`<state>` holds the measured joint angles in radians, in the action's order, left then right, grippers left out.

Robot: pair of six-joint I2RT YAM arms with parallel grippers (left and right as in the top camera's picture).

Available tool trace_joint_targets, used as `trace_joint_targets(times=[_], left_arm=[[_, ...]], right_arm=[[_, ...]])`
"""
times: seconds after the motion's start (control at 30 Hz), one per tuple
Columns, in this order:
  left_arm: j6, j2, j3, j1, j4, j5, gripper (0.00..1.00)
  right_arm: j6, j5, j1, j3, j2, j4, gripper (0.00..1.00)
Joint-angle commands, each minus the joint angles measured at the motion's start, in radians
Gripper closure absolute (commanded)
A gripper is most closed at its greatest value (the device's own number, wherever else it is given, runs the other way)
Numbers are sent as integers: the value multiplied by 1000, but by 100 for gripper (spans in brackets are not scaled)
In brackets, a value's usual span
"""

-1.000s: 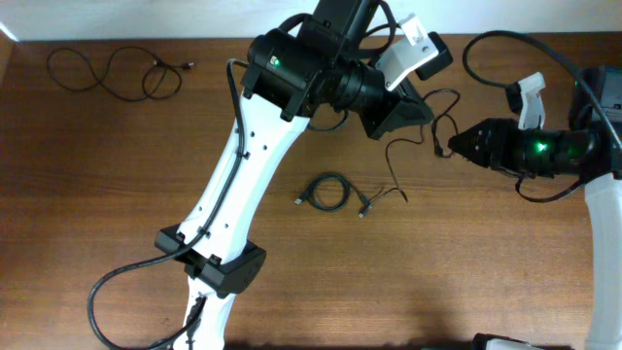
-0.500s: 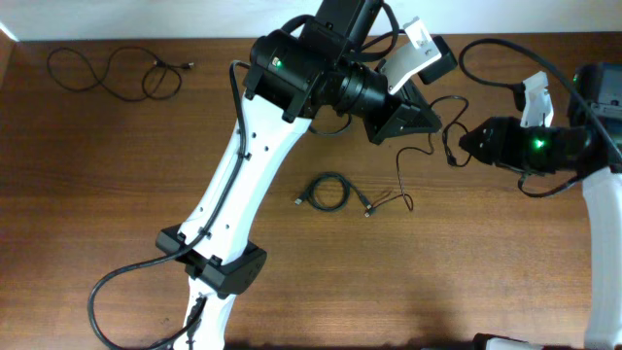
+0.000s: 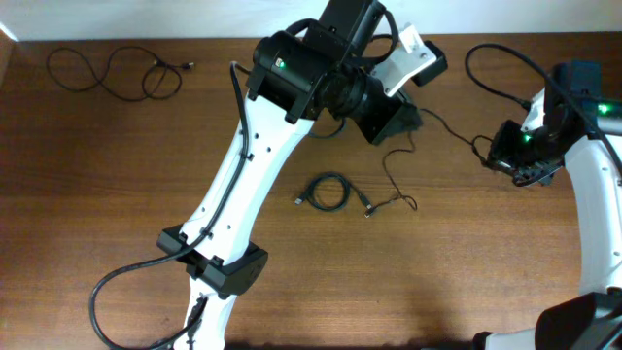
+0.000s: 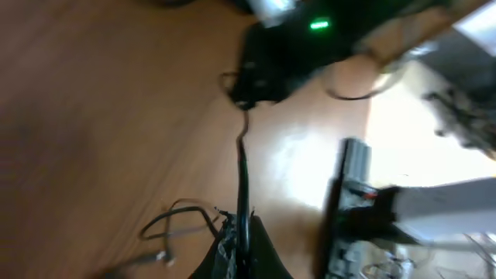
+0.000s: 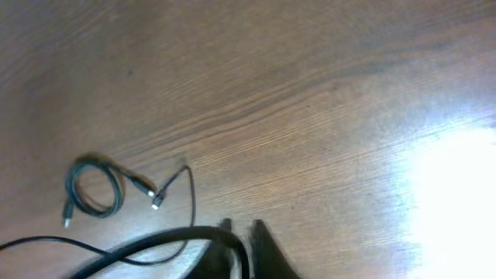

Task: Untangle cables

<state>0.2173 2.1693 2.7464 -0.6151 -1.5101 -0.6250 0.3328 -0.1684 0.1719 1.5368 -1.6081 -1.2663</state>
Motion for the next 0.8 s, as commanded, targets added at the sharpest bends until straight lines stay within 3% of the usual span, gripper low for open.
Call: trace_joint_targets(times=[0.0,0.13,0.27,0.37,0.47,0.63,0.77], left_arm=[[-48,-29,16,9,-7,137,100],[-49,-29,16,9,-14,155,100],[-117,-29,16,9,-16,181,100],[-135,-29,16,9,-8,141,100],[-134,-29,16,9,18,35,100],[-135,-29,16,8,55,-16,100],[-135,-29,16,6,58,-90,100]], right_arm=[[30,-94,5,0,-16,5,82],[-79,-435,6,0,-16,17,77],[-175,-631,6,0,-16,16,78],[-210,-595,6,0,-16,5,82],[-211,-476,5,0,-16,-31,80],[-225,-478,5,0,-16,-61,79],[-225,-478,-7,0,-16,-61,69]])
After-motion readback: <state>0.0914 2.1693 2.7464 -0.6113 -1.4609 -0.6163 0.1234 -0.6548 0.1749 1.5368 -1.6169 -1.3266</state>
